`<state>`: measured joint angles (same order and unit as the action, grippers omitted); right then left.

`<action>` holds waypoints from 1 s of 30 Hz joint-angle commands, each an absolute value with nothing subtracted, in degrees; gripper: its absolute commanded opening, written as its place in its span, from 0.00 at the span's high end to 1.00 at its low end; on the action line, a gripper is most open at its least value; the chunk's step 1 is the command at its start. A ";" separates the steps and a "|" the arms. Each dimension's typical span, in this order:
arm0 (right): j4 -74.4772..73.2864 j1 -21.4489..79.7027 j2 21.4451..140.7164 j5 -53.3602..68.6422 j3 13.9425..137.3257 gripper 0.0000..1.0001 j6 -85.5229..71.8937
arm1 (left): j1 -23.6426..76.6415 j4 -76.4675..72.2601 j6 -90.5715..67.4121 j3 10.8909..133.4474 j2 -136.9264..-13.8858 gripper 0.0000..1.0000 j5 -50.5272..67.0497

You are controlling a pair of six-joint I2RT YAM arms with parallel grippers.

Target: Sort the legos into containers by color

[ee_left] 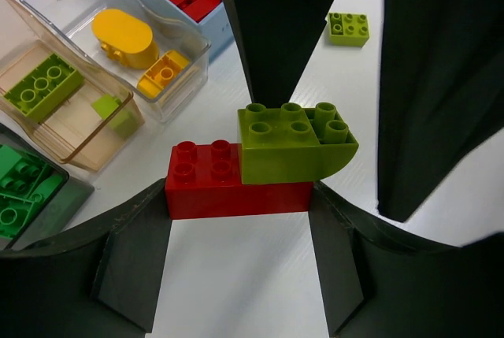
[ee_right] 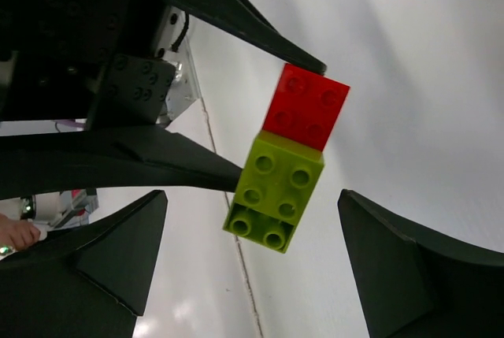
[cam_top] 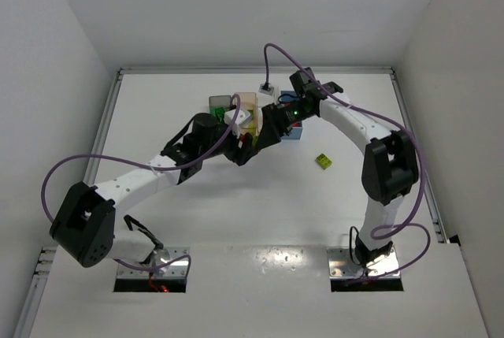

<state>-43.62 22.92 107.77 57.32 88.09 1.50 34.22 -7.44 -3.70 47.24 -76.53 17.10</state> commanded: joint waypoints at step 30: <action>-34.81 5.03 97.13 50.02 87.48 1.00 -2.02 | 33.67 -15.81 -18.08 50.34 -79.17 0.57 31.88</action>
